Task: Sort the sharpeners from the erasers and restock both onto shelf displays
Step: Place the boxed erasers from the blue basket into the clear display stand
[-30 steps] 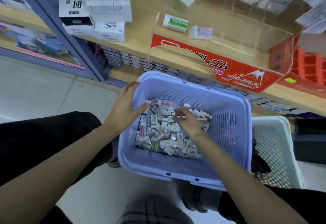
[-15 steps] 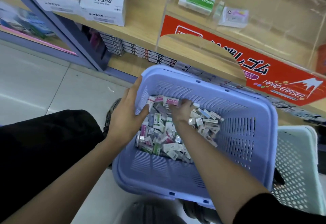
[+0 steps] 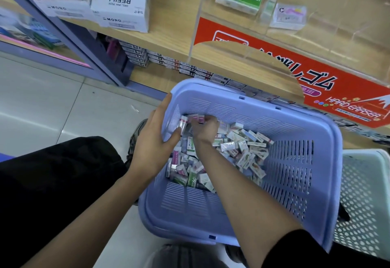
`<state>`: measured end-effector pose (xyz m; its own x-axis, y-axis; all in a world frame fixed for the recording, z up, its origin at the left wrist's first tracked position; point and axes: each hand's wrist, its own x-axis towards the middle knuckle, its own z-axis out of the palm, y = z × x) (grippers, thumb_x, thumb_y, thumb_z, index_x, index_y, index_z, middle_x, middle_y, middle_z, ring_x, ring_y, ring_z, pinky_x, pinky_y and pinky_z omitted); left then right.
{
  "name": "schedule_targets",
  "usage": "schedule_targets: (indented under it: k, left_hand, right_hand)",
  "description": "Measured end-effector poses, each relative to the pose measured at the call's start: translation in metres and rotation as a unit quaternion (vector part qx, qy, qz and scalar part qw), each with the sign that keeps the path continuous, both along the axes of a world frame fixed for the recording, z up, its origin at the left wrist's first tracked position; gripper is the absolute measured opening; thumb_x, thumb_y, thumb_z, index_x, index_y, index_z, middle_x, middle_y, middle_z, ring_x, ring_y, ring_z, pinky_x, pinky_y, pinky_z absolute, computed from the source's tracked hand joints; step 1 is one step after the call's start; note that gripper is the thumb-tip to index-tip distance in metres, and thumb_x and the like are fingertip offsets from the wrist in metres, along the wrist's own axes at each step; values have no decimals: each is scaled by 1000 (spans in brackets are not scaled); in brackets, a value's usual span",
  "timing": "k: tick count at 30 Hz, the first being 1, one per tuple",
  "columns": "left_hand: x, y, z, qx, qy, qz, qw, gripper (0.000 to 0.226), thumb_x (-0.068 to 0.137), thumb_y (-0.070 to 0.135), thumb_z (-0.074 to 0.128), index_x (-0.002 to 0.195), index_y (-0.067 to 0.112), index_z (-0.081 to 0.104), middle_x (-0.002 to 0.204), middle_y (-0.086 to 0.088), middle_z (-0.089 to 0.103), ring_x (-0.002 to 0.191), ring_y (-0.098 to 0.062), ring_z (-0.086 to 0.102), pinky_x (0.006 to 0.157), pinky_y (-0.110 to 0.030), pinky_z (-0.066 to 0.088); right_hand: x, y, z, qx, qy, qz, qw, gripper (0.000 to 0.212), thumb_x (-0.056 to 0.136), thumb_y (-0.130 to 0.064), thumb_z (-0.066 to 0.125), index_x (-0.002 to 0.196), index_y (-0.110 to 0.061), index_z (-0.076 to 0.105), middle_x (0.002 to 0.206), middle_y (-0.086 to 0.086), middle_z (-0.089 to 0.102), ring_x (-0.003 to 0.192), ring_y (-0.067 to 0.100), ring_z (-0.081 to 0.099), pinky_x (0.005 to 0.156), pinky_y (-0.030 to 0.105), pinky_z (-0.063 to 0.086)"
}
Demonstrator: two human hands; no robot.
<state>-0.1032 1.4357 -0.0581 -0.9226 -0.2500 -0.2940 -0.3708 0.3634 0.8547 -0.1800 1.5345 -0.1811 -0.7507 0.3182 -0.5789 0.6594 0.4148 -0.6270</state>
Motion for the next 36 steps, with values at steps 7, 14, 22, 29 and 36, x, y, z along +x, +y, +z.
schedule_targets:
  k: [7, 14, 22, 29, 36]
  left_hand:
    - [0, 0, -4, 10, 7, 12, 1000, 68, 93, 10, 57, 145, 36, 22, 130, 32, 33, 105, 26, 31, 78, 9, 27]
    - [1, 1, 1, 17, 8, 5, 1000, 68, 93, 13, 58, 146, 36, 22, 132, 32, 33, 105, 31, 32, 81, 8, 27]
    - [1, 4, 30, -98, 56, -6, 994, 56, 90, 17, 62, 141, 10, 38, 142, -9, 35, 127, -20, 39, 102, -20, 27]
    - [-21, 23, 106, -4, 16, -213, 977, 41, 85, 25, 66, 124, 18, 57, 117, 11, 56, 105, 0, 51, 81, 3, 33]
    - [-22, 38, 177, 59, 1, -293, 954, 24, 85, 14, 66, 108, 20, 65, 98, 7, 66, 96, -6, 62, 87, -19, 48]
  right_hand:
    - [-4, -7, -10, 21, 4, -66, 998, 29, 84, -18, 68, 102, -7, 47, 102, 10, 62, 88, 28, 62, 70, 31, 44]
    - [6, 8, 0, -86, 9, -154, 984, 39, 79, -5, 73, 88, -16, 36, 75, -1, 50, 76, 27, 59, 77, 39, 53]
    - [20, 72, 105, -286, 61, -62, 954, 32, 80, 1, 71, 99, -11, 48, 97, 8, 58, 76, 17, 60, 63, 25, 52]
    - [27, 116, 232, -285, 116, 208, 928, 28, 79, -1, 72, 95, -18, 56, 99, 12, 63, 81, 20, 62, 65, 31, 56]
    - [33, 136, 301, -280, 187, 248, 909, 33, 79, 2, 70, 104, -15, 57, 102, 7, 69, 80, 10, 66, 60, 23, 53]
